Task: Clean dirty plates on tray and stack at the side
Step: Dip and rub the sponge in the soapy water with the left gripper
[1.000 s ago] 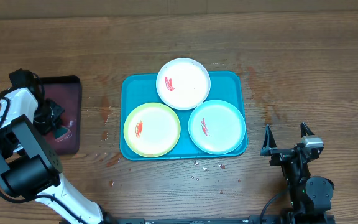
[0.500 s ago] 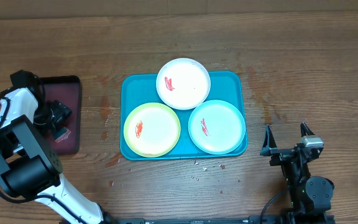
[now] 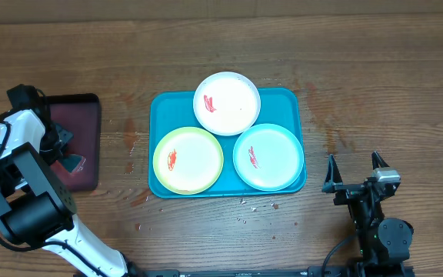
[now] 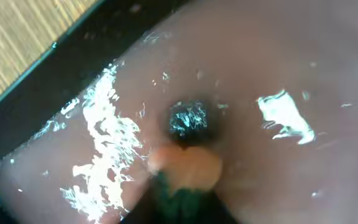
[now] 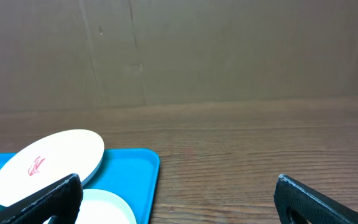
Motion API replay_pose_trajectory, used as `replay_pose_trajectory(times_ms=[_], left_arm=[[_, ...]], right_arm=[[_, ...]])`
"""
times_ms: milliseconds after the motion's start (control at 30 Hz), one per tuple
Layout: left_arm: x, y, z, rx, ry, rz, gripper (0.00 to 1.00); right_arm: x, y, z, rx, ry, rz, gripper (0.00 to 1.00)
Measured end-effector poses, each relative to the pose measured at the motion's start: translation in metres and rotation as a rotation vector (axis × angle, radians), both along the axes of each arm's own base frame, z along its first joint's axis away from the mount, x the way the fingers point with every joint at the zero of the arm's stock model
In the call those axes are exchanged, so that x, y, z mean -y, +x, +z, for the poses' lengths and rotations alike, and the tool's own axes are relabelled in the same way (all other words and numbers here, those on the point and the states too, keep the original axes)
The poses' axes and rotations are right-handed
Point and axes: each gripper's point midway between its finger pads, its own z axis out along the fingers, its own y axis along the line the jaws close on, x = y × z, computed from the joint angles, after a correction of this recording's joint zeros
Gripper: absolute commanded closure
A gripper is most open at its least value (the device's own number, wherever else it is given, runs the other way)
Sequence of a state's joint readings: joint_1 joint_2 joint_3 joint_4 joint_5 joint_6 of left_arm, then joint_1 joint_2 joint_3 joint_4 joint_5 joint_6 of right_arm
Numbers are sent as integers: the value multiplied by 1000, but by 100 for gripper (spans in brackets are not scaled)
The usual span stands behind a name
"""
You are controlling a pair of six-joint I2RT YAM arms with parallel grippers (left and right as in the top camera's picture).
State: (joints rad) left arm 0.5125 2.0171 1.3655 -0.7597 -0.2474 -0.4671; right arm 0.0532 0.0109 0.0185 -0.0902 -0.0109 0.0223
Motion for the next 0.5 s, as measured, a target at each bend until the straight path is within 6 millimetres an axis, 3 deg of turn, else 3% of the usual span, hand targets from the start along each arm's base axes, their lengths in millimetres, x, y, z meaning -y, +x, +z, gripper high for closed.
replay_pose_trajectory(times_ms=[33, 200, 367, 500], left_arm=[[2, -2, -1, -7, -7, 0, 0], [21, -9, -5, -27, -110, -9, 0], [55, -21, -8, -54, -286, -13, 0], [64, -23, -8, -58, -331, -16, 22]], right_arm=[[0, 0, 0, 0, 0, 0, 0], [0, 0, 0, 0, 0, 0, 0], [0, 0, 0, 0, 0, 0, 0], [0, 0, 0, 0, 0, 0, 0]])
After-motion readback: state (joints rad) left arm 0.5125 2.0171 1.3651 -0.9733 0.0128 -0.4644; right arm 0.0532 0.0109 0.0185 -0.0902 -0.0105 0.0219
